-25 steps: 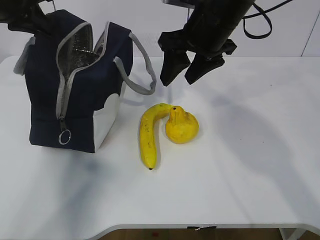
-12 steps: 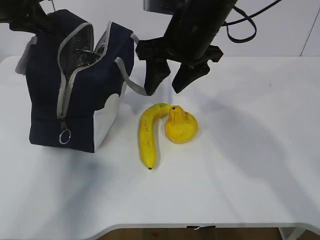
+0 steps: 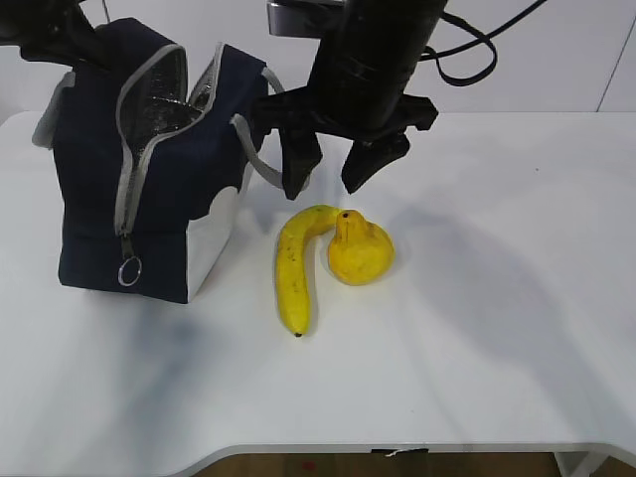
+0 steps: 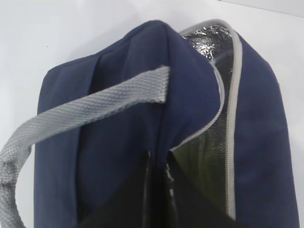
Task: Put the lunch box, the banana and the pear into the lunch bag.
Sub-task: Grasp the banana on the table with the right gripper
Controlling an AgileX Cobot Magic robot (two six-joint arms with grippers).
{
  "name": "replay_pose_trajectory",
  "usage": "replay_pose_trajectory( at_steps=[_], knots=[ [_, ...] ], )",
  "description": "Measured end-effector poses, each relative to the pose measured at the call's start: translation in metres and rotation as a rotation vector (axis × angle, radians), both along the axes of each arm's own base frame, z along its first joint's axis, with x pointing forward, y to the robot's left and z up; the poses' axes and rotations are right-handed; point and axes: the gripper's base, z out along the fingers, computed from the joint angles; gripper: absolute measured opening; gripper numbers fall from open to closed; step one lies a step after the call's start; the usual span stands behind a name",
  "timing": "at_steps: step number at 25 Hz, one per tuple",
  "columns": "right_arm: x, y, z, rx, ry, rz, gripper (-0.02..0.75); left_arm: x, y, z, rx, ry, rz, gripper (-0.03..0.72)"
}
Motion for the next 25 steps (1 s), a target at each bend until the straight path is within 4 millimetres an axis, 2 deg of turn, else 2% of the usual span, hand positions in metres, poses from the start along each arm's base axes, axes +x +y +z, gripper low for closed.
replay_pose_trajectory(
  at_steps=[6, 13, 16, 25],
  knots=[
    [-0.003, -0.001, 0.006, 0.008, -0.010, -0.003, 0.510, 0.000, -0.001, 0.000, -0.009, 0.001, 0.001, -0.006],
    [-0.023, -0.009, 0.050, 0.088, -0.084, -0.004, 0.510, 0.000, -0.001, 0.001, -0.024, 0.001, 0.003, -0.006],
    [-0.035, -0.014, 0.060, 0.111, -0.087, 0.005, 0.510, 0.000, -0.001, 0.001, -0.026, 0.001, 0.003, -0.006],
    [-0.085, -0.044, 0.046, 0.048, -0.010, 0.022, 0.510, 0.000, -0.002, 0.001, -0.032, 0.000, 0.005, -0.006]
  ],
)
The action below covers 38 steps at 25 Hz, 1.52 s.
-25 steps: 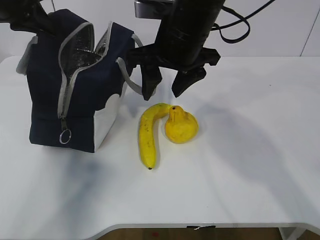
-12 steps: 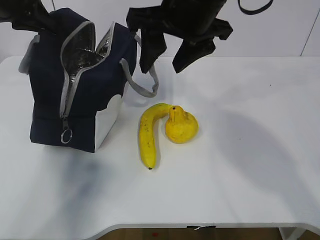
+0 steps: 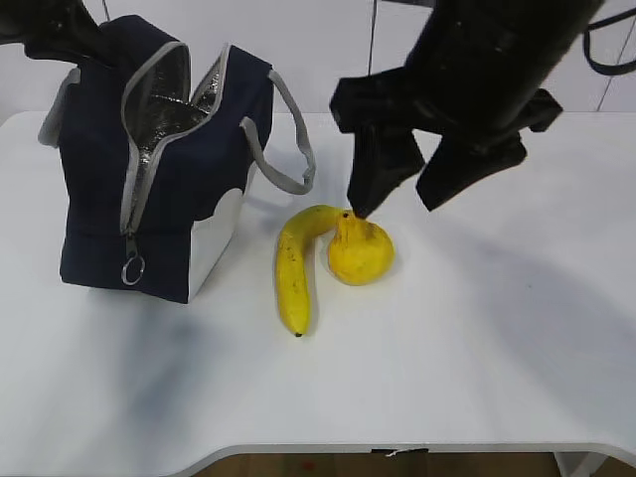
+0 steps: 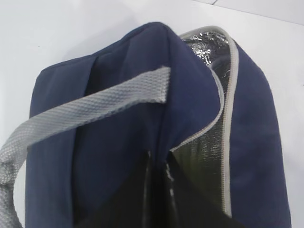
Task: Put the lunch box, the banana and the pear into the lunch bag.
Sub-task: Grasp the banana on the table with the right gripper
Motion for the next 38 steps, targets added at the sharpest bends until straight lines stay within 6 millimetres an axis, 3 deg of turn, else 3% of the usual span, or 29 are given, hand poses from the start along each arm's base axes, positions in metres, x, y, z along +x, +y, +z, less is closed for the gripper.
replay_pose_trajectory(
  at_steps=[4, 9, 13, 21, 26, 38],
  knots=[
    [-0.016, -0.009, -0.011, -0.008, 0.024, -0.006, 0.510, 0.000, 0.000, 0.000, 0.000, 0.000, 0.000, -0.006],
    [-0.015, -0.007, -0.030, 0.046, -0.002, -0.035, 0.511, 0.000, 0.000, 0.000, 0.000, 0.000, 0.000, -0.006],
    [-0.006, 0.003, -0.042, 0.056, -0.019, -0.037, 0.511, 0.000, 0.000, 0.000, 0.000, 0.000, 0.000, -0.006],
    [0.014, 0.037, -0.087, 0.068, -0.017, -0.062, 0.511, 0.000, 0.000, 0.000, -0.001, -0.002, 0.001, -0.006],
    [0.028, 0.045, -0.113, 0.064, -0.010, -0.100, 0.511, 0.000, 0.000, 0.000, -0.001, -0.003, 0.002, -0.006],
    [0.052, 0.058, -0.152, 0.069, -0.032, -0.144, 0.510, 0.000, 0.000, 0.000, -0.003, -0.005, 0.003, -0.006]
  ],
)
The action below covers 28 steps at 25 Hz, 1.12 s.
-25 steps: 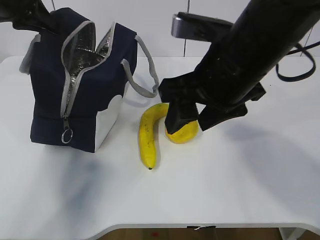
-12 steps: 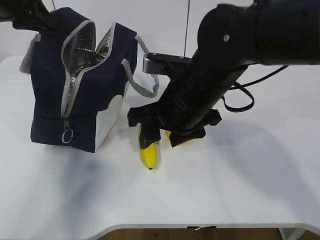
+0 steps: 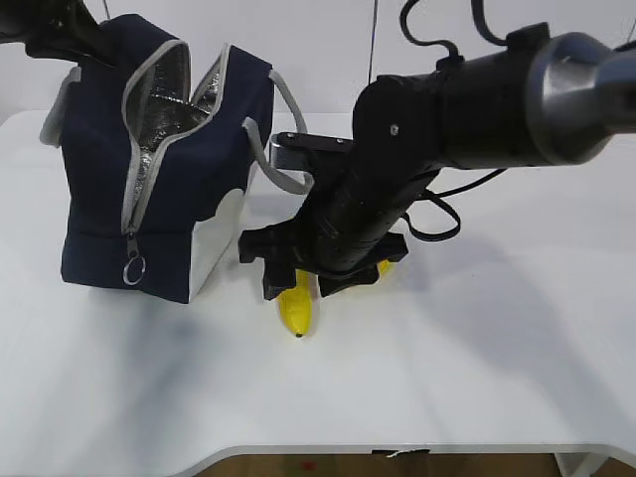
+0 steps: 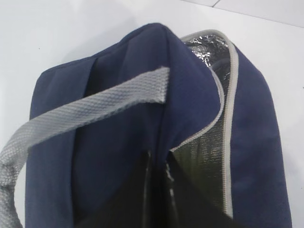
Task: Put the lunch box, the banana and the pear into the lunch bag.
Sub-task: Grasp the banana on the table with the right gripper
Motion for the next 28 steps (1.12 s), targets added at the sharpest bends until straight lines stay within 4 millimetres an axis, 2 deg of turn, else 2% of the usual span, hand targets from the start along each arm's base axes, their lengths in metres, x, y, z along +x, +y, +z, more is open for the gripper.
replay_pose_trajectory(
  at_steps=[9, 18, 28],
  knots=[
    [0.026, 0.014, -0.010, -0.037, -0.023, 0.022, 0.509, 0.000, 0.000, 0.000, -0.002, 0.000, 0.000, -0.006],
    [0.028, 0.013, -0.026, -0.089, 0.018, 0.017, 0.509, 0.000, 0.000, 0.000, -0.003, 0.000, 0.000, -0.006],
    [0.035, 0.018, -0.032, -0.072, 0.015, -0.016, 0.498, 0.000, 0.000, 0.000, -0.005, 0.001, 0.000, -0.006]
  ],
)
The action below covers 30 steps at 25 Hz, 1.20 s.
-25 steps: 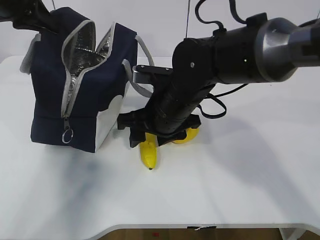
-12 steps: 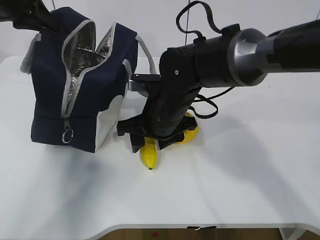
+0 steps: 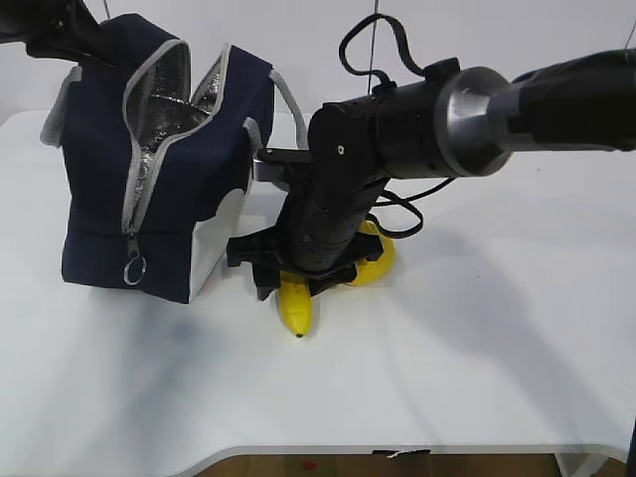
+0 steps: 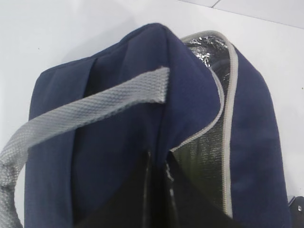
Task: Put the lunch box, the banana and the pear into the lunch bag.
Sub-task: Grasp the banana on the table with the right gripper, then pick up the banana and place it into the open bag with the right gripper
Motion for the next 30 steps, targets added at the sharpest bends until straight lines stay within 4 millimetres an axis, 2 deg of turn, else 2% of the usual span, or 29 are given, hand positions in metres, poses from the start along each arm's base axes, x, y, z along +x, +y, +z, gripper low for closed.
replay_pose_trajectory(
  at_steps=[6, 12, 15, 30],
  knots=[
    [0.001, 0.000, -0.004, -0.002, 0.007, -0.007, 0.449, 0.000, 0.000, 0.000, 0.000, 0.000, 0.000, -0.006],
    [0.001, 0.001, -0.007, -0.004, 0.013, -0.009, 0.328, 0.000, 0.000, 0.000, 0.000, 0.000, 0.000, -0.006],
    [0.002, 0.001, -0.005, -0.004, 0.012, -0.008, 0.312, 0.000, 0.000, 0.000, 0.000, 0.000, 0.000, -0.006],
    [0.002, 0.003, 0.050, -0.125, 0.137, 0.154, 0.309, 0.000, 0.000, 0.000, 0.000, 0.000, 0.000, -0.006]
  ],
)
